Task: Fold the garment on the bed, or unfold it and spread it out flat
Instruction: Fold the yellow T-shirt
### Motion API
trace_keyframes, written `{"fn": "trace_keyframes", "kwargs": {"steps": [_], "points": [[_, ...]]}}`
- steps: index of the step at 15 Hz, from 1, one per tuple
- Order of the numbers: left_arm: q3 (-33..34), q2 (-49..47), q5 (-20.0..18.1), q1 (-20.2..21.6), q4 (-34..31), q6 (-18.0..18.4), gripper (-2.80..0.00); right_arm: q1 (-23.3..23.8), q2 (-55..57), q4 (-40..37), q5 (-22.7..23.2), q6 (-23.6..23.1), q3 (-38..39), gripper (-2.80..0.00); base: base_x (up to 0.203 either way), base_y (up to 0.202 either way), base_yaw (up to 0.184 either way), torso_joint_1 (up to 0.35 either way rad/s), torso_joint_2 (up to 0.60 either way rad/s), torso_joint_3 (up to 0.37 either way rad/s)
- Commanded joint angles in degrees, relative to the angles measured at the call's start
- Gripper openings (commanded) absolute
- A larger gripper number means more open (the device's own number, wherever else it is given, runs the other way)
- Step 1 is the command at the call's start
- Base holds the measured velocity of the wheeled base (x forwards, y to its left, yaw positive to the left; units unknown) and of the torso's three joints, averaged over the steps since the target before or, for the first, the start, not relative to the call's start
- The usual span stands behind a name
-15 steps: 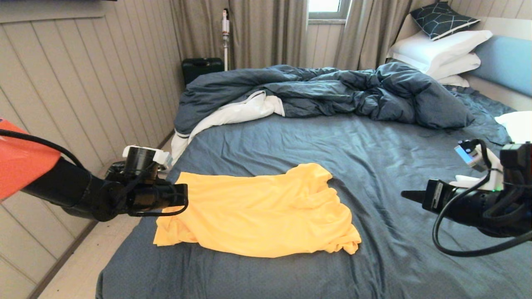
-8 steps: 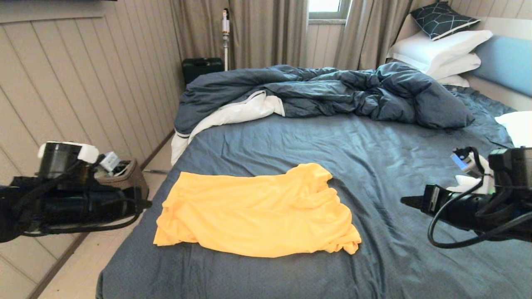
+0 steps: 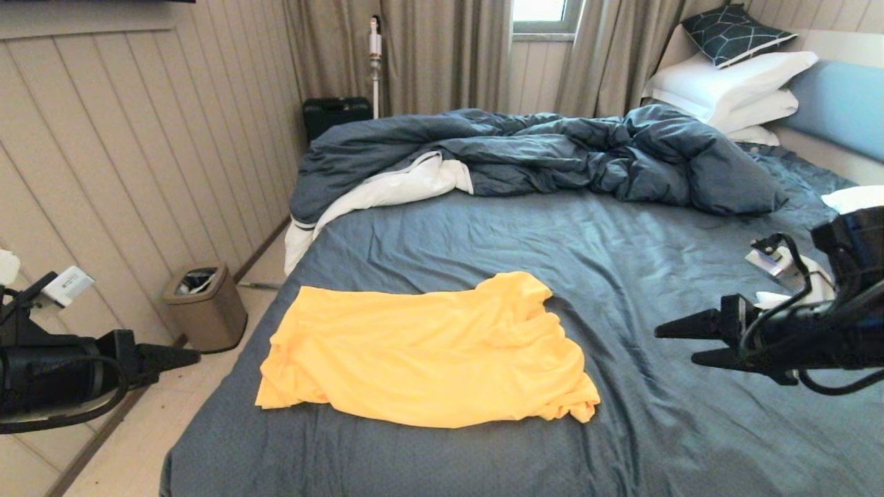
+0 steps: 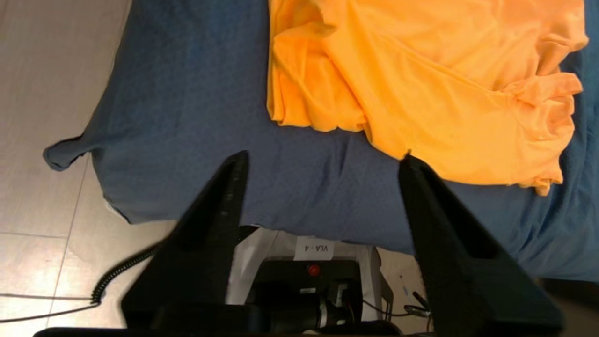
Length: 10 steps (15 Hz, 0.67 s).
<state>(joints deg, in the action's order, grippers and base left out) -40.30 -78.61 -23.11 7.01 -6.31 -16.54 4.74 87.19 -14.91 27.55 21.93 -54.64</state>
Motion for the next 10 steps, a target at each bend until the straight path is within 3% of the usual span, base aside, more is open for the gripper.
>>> {"fn": "trace_keyframes", "kwargs": {"steps": [1,6,10], "points": [[-1.2,-4.5,-0.8,0.4,-0.3,0.3,0.0,0.2,4.0,-3.3,0.4,0.3,-3.4,0.0,0.0,0.0,0.0,0.0,0.0,0.0],[-6.0,-20.5,-3.7,0.4,3.1,0.4,0.0,1.5,7.5,-3.2,0.3,0.4,-6.2,0.0,0.0,0.0,0.0,0.0,0.0,0.0],[-7.2,-29.3,-8.8,-0.6,7.1,0.5,0.0,4.8,9.1,-3.5,-0.4,0.7,-10.6,0.0,0.0,0.0,0.0,0.0,0.0,0.0]]}}
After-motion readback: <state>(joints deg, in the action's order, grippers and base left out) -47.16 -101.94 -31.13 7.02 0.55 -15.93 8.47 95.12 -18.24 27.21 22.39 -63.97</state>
